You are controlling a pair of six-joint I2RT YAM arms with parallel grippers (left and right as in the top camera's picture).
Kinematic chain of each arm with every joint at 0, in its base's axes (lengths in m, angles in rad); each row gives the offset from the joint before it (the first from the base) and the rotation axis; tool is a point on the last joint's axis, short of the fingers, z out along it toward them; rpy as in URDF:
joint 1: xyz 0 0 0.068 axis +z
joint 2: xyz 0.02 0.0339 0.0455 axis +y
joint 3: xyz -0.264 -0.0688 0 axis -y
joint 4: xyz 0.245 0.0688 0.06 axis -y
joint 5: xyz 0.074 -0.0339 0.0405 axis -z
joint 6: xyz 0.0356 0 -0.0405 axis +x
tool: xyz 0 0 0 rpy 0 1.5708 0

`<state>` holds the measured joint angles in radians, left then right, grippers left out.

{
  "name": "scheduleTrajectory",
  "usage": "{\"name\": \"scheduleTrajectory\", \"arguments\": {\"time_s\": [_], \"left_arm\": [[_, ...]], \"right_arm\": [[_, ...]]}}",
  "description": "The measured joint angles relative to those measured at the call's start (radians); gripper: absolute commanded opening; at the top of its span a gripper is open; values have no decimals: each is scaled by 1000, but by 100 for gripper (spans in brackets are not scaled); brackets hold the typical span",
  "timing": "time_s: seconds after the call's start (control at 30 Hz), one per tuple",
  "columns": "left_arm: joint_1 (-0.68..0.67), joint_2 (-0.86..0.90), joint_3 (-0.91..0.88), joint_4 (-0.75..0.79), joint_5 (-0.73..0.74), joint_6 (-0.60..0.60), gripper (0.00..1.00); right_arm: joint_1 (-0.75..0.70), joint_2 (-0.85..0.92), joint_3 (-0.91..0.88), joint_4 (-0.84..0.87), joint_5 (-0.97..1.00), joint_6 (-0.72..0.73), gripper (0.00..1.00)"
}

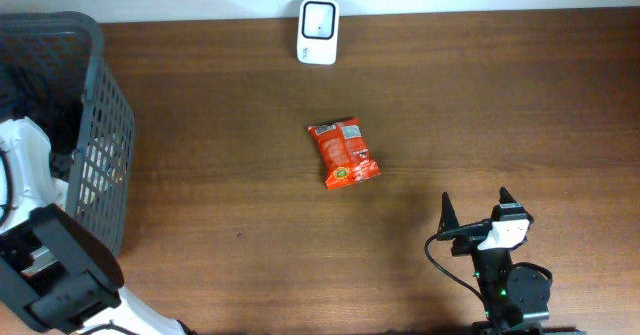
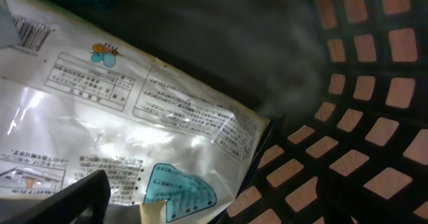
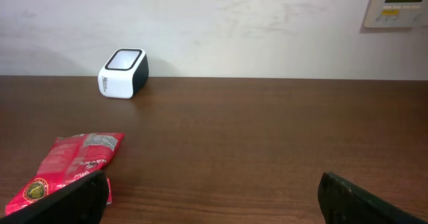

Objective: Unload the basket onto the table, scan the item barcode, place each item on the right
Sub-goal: 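Return the left gripper into the basket and grasp the white package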

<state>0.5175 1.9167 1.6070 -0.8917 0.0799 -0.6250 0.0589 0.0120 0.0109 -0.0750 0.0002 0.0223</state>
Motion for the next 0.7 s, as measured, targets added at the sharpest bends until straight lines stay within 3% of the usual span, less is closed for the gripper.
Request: {"name": "scheduleTrajectory", "arguments": {"time_s": [0.1,0.2,0.27,0.3,0.4,0.47,0.57,0.6,0.7], "left_arm": [[-3,31,4,20,2,0,96],[-5,114,8,19,7,0,85],[-5,146,10,11,-3,6,84],[-5,146,13,4,-5,6,79],[-5,150,16,-10,-13,4,50],[-5,152,17,-33,-29,8,43],[-7,153,17,-63,-37,8,5],[-6,153,17,-64,-39,7,0],[-6,153,21,-95,-43,8,0]], "right_arm": [[0,0,0,0,0,0,99],[0,0,0,0,0,0,99],[0,0,0,0,0,0,99],[0,0,0,0,0,0,99],[0,0,0,0,0,0,99],[0,0,0,0,0,0,98],[0,0,0,0,0,0,98],[0,0,0,0,0,0,99],[0,0,0,0,0,0,99]]}}
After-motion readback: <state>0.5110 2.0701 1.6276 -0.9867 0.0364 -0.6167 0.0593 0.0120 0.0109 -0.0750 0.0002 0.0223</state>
